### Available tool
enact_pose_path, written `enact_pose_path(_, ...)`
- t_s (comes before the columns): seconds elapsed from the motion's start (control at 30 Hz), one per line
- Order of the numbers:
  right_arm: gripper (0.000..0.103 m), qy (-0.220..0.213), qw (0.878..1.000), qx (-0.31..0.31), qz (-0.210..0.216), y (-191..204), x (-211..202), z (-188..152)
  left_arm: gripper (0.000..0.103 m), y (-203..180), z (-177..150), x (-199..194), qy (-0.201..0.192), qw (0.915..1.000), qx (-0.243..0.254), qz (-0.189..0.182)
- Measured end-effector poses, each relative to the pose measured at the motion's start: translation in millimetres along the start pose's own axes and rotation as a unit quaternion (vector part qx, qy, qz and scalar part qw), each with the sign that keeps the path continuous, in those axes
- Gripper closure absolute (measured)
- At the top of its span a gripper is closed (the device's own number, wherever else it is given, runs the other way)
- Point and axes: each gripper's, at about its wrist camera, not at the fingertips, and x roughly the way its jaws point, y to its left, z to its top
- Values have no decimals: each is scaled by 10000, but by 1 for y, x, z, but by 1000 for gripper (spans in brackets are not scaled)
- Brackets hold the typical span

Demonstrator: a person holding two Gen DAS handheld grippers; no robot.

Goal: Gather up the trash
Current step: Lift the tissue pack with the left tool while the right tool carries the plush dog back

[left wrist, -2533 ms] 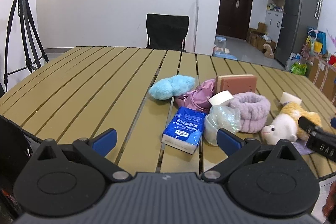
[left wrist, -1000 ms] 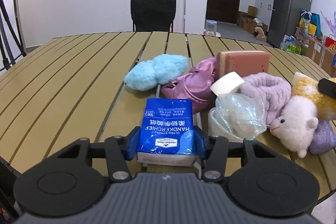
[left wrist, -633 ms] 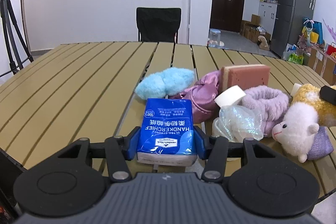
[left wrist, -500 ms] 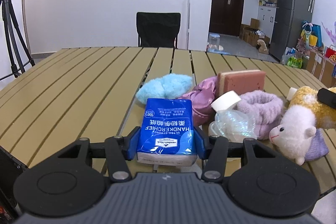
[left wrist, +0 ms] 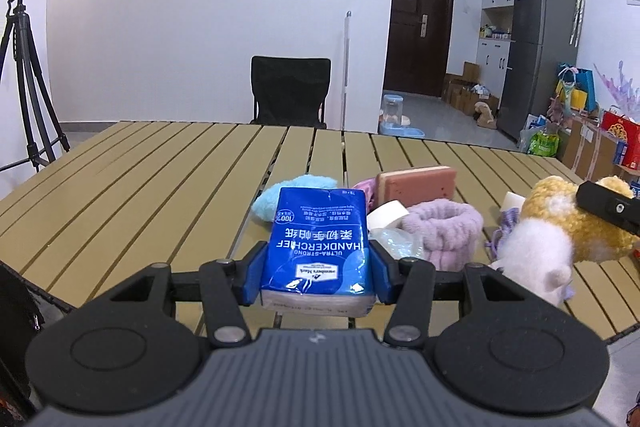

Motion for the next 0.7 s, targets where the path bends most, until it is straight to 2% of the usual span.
enact_pose_path(0.37,50,-7,9997,-217,100,28,-47,-7,51,-2,-15,-52,-170,9997,-24,-194)
enact_pose_path(0.7,50,77,9996,-254,78,34,-94,-27,51,-2,-51,-96,-115,9993,-69,-350)
